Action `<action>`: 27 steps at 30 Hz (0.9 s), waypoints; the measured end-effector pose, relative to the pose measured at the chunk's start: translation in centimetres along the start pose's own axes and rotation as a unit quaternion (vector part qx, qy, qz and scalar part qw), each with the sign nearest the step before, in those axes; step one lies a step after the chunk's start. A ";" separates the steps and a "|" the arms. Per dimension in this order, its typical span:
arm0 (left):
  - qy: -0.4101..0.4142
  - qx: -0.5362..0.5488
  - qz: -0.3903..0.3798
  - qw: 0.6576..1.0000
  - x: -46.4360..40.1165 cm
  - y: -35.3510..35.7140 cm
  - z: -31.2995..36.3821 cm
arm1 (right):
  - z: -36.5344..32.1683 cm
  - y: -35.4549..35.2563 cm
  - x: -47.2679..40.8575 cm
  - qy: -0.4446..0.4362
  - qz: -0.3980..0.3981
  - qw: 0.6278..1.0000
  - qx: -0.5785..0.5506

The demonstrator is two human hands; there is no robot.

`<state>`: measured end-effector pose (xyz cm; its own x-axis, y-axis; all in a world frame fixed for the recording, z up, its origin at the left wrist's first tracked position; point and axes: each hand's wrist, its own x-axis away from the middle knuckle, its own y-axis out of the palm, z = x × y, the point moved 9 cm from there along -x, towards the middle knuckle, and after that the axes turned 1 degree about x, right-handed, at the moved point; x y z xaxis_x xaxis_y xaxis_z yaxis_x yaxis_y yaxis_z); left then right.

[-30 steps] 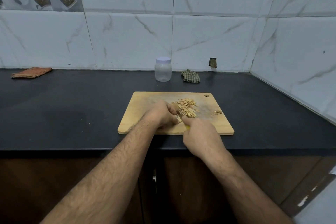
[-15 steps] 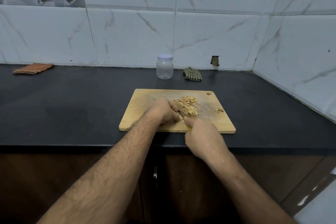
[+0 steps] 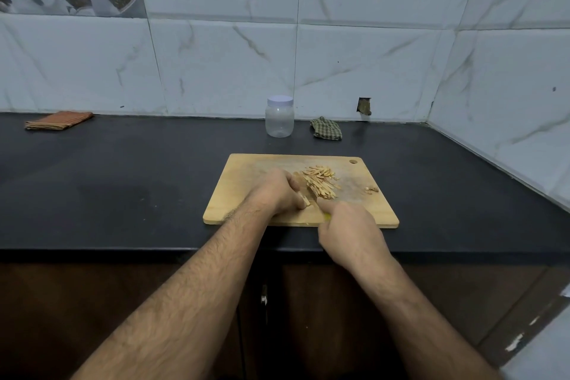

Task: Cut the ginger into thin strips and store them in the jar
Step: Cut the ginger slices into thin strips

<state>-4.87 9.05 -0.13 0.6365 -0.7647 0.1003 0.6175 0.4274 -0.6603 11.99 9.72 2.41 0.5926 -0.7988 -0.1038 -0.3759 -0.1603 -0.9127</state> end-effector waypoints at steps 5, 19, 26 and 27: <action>0.007 -0.004 0.003 1.000 -0.2 0.0 -0.1 | -0.6 0.1 -0.7 -0.016 0.002 1.000 -0.023; -0.001 -0.017 0.005 1.000 -0.2 0.0 0.0 | -1.3 0.9 -1.3 -0.019 -0.021 0.999 0.018; -0.001 -0.032 -0.012 0.999 0.2 0.0 0.3 | 0.3 0.9 1.8 -0.021 -0.050 0.998 0.038; -0.001 -0.034 -0.014 0.999 0.2 0.0 0.3 | 0.4 0.8 2.1 -0.021 -0.052 0.998 0.038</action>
<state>-4.60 9.03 0.18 0.6202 -0.7752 0.1203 0.6027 0.3726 -0.7056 13.26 8.15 1.32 0.6549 -0.7554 -0.0225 -0.2578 -0.1953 -0.9463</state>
